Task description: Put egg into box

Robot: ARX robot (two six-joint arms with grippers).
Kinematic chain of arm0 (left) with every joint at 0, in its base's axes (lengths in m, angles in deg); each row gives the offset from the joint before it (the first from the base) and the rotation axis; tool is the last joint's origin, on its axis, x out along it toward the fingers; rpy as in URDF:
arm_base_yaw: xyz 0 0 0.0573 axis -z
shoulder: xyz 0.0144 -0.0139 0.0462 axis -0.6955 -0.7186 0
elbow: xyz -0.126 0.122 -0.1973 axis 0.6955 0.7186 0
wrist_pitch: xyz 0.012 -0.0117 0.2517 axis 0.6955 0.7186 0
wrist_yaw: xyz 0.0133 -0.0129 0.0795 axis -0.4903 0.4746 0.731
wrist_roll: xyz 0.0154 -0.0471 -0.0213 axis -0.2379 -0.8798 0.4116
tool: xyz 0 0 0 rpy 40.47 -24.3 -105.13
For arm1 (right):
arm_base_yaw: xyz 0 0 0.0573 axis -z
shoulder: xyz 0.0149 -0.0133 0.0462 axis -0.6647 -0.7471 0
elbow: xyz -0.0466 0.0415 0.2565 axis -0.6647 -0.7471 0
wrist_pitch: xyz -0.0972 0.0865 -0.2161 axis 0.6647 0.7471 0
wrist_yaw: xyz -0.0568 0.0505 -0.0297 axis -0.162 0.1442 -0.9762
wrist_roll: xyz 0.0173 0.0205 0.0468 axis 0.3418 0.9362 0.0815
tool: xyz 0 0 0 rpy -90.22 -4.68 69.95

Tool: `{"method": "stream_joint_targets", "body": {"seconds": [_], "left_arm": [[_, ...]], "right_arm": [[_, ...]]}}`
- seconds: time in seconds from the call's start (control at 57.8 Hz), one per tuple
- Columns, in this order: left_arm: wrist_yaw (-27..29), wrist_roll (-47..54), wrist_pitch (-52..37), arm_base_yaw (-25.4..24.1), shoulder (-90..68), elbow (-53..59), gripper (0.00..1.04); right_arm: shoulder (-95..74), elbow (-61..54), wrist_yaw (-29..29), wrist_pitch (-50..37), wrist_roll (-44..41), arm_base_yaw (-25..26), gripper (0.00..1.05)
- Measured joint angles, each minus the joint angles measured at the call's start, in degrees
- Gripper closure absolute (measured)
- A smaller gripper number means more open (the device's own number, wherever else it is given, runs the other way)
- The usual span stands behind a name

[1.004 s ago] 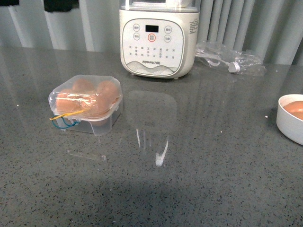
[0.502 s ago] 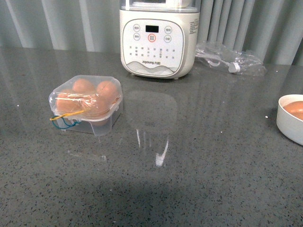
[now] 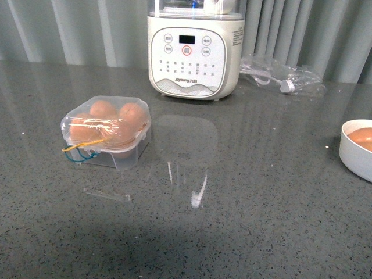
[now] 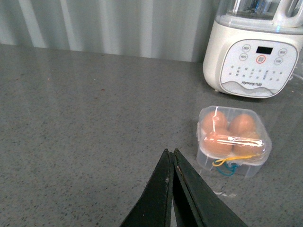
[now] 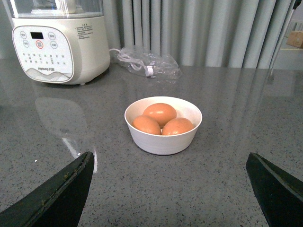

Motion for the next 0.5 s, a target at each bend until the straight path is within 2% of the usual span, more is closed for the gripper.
{"method": "stream_joint_targets", "body": {"seconds": [0.502], "left_arm": [[-0.2, 0.0, 1.7, -0.2, 11.2, 9.4, 1.01]], "right_arm": [[0.0, 0.0, 0.0, 0.0, 0.0, 0.0, 0.07]]}}
